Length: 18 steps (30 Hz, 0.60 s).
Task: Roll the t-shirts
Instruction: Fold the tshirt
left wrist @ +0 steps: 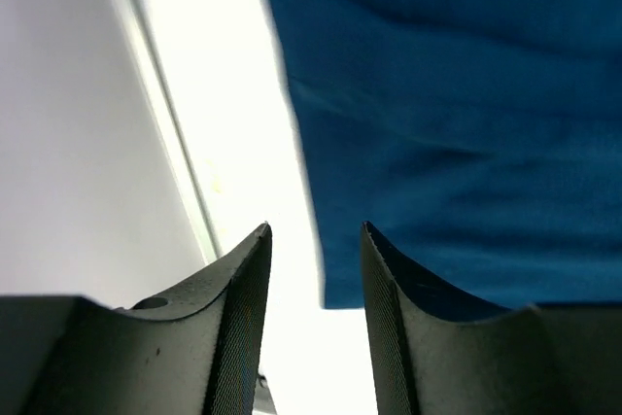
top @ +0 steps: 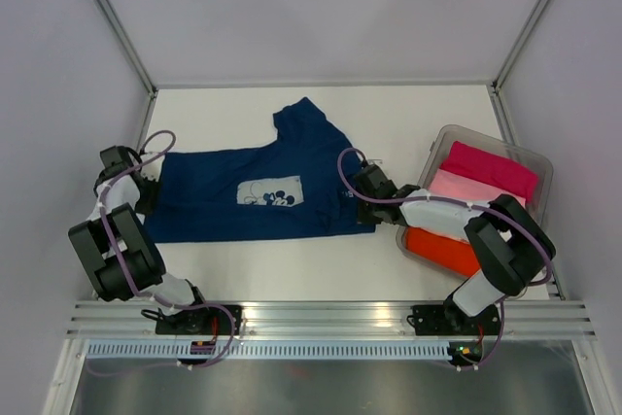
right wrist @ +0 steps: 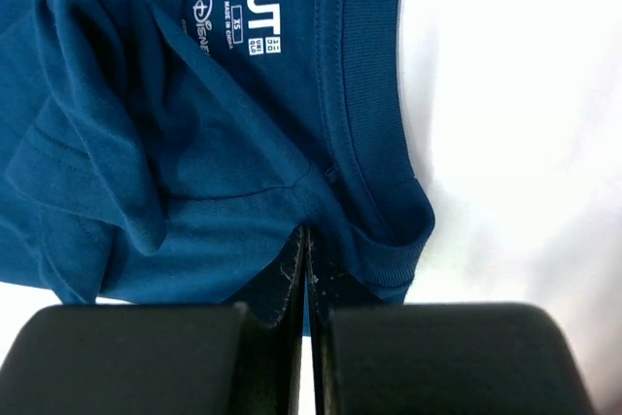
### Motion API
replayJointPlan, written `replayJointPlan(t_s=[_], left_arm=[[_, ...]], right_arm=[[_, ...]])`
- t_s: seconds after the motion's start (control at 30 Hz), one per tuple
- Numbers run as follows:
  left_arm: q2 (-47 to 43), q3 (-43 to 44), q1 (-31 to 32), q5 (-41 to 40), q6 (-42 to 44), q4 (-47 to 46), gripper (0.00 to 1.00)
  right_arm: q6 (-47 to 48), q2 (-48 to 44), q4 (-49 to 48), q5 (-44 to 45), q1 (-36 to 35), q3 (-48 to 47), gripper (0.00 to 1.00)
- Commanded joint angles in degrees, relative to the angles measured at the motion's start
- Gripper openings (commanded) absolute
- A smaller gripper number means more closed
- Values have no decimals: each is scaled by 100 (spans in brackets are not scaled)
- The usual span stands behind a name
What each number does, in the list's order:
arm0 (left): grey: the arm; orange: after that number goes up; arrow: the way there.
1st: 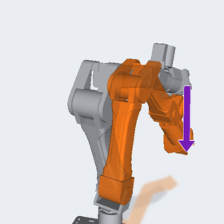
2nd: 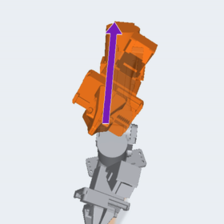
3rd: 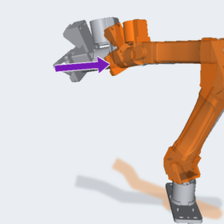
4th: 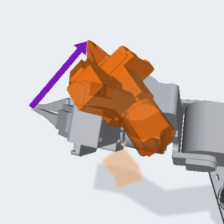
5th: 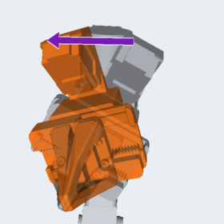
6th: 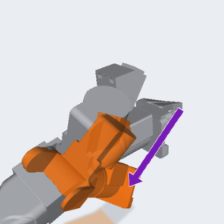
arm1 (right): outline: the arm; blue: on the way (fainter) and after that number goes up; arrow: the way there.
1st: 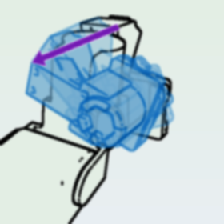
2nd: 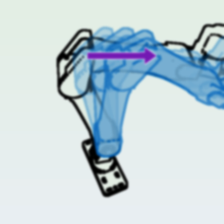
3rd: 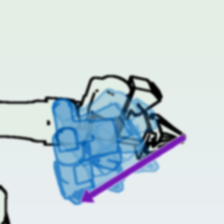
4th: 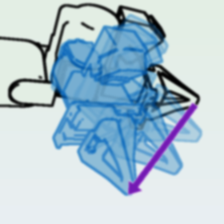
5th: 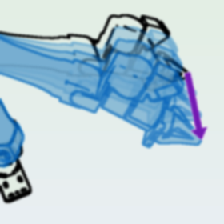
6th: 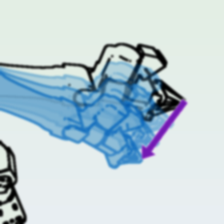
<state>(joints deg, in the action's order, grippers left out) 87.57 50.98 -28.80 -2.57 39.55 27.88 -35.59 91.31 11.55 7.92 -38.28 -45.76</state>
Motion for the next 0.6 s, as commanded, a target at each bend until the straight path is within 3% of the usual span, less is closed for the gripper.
replayJointPlan(t_s=[0.0, 0.37, 0.57], left_arm=[[-214, 649, -21, 625, -228, 262, 48], [1139, 1783, 76, 942, -966, 271, 54], [1517, 2276, 243, 758, -1125, 271, 55]], right_arm=[[289, -305, 831, 316, 58, -74, 4], [747, -843, 1016, 87, 58, -749, 10], [1142, -28, 1208, 218, 163, -2163, 14]])
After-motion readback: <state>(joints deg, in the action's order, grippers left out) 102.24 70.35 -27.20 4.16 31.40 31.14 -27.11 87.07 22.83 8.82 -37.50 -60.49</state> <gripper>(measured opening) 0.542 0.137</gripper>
